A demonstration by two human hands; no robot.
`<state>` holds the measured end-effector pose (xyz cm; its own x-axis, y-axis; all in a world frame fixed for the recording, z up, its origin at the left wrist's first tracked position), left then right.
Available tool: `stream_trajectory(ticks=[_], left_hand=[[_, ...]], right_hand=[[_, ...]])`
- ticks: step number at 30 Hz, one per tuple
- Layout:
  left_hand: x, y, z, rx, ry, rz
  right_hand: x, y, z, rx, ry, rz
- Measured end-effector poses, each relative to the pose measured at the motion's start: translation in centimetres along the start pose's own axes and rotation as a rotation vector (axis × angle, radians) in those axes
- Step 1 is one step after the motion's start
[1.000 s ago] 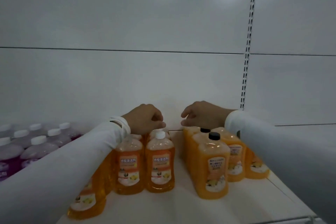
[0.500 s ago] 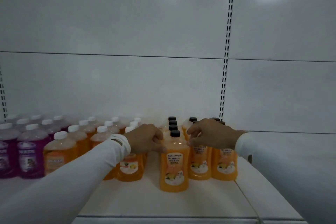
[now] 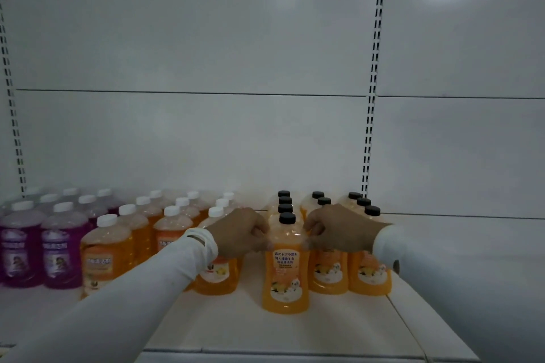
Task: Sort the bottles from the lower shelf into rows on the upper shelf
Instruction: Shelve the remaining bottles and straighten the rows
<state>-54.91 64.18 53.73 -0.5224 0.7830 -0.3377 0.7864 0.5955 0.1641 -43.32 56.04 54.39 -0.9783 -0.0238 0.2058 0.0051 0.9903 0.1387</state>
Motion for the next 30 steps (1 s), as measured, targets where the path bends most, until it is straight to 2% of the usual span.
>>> stream_trajectory(ticks=[2,6,9,18,25,30], left_hand=[[0.1,0.3,-0.4,0.018,-0.004,0.017],[0.7,1.4,-2.8,-0.053,-0.037,0.041],[0.8,2.8,-3.1,-0.092,0.045,0.044],[1.5,5.7,-0.6,0.022,0.059,0.029],[2.3,6.1,-0.3,0.059,-0.093,0.034],[2.4,6.5,-0.2,0.093,-0.088,0.034]], right_hand=[[0.1,0.0,-1.2,-0.006,-0.010,-0.014],[-1.0,0.5,-5.3,-0.224,-0.047,0.015],[-1.0,1.8,-4.3,-0.167,-0.119,0.016],[-1.4,4.9,-1.1,0.067,-0.132,-0.026],[-2.3,6.0,-0.6,0.074,-0.063,-0.095],[-2.4,6.2,-2.0,0.056,-0.063,-0.136]])
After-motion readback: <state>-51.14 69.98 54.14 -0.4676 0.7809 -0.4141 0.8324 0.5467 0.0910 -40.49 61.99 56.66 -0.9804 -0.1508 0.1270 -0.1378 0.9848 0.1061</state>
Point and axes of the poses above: each hand's wrist, its own y-axis towards the middle knuckle, its own z-axis out of the palm, x = y × z, the point moved 10 cm from there along y, towards the middle knuckle, and after that the axes turned 8 degrees about -z, right-handed, at the moved point
